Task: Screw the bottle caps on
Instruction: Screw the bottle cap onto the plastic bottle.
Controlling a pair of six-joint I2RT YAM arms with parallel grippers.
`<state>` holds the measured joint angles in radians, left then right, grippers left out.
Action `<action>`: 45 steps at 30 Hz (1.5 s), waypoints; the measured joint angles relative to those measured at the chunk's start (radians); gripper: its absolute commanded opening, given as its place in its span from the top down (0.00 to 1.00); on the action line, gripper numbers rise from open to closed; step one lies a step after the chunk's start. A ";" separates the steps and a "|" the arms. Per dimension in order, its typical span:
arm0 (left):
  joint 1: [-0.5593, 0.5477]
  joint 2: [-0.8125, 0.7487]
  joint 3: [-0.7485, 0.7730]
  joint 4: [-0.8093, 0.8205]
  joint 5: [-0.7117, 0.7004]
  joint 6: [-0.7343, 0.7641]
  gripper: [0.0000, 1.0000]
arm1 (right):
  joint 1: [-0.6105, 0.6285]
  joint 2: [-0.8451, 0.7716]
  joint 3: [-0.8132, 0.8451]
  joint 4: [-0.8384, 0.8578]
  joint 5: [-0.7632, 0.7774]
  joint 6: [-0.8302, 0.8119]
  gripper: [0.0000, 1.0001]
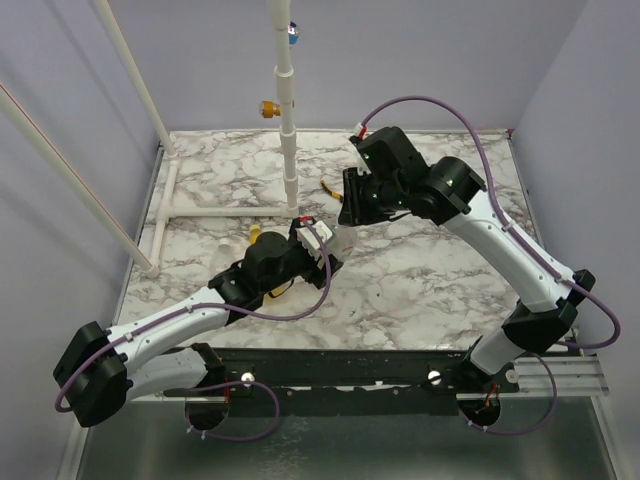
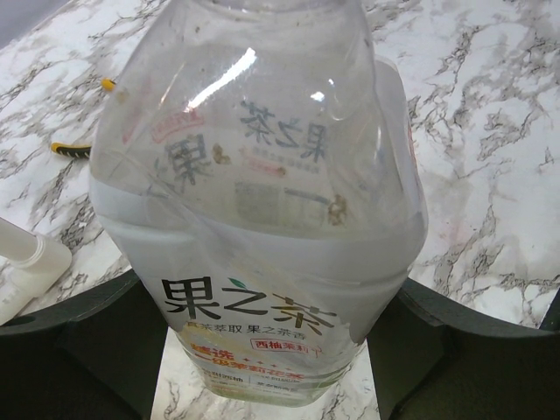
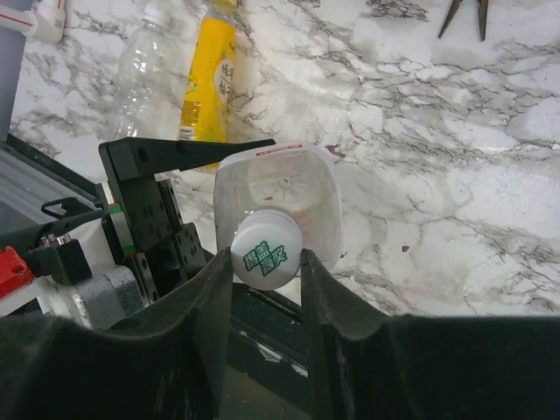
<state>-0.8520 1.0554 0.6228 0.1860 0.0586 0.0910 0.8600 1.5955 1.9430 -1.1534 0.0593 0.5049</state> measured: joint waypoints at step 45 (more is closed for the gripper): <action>0.001 0.050 -0.006 0.164 0.101 -0.149 1.00 | 0.005 -0.316 -0.441 0.623 0.001 -0.168 0.00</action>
<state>-0.8509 1.1049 0.6163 0.3500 0.1596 -0.0582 0.8650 1.2793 1.5017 -0.5304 0.0605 0.3367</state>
